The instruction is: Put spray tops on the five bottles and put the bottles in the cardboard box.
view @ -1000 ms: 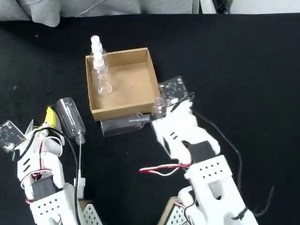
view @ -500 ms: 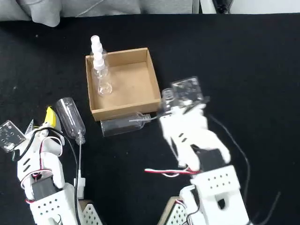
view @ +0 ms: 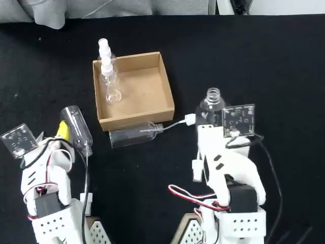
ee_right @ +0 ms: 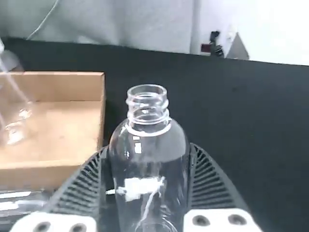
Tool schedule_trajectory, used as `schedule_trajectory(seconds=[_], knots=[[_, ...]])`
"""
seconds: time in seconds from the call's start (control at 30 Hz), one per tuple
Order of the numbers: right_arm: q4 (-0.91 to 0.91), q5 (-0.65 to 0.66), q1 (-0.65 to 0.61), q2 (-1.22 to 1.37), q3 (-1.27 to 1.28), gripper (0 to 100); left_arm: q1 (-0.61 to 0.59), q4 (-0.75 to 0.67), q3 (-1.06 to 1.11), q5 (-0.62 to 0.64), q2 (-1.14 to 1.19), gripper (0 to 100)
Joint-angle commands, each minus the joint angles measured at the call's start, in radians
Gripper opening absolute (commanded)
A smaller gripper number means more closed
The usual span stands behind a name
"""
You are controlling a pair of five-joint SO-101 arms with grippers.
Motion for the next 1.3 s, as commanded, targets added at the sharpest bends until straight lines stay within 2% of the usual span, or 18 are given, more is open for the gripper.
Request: schedule_trajectory(seconds=[0.0, 0.37, 0.6, 1.03, 1.27], knots=[[0.005, 0.0, 0.064, -0.027, -0.002, 7.0, 0.127, 0.048, -0.107, -0.069, -0.008, 20], [-0.005, -0.071, 0.201, -0.036, 0.004, 7.0, 0.415, 0.164, -0.216, -0.127, 0.003, 20], [-0.006, -0.072, 0.229, -0.036, 0.007, 7.0, 0.57, 0.163, -0.216, -0.147, 0.003, 20], [-0.127, -0.21, 0.393, -0.036, 0.054, 7.0, 0.849, 0.164, -0.216, -0.147, 0.005, 19], [-0.152, -0.253, 0.46, -0.036, 0.058, 7.0, 0.947, 0.153, -0.214, -0.14, 0.005, 19]])
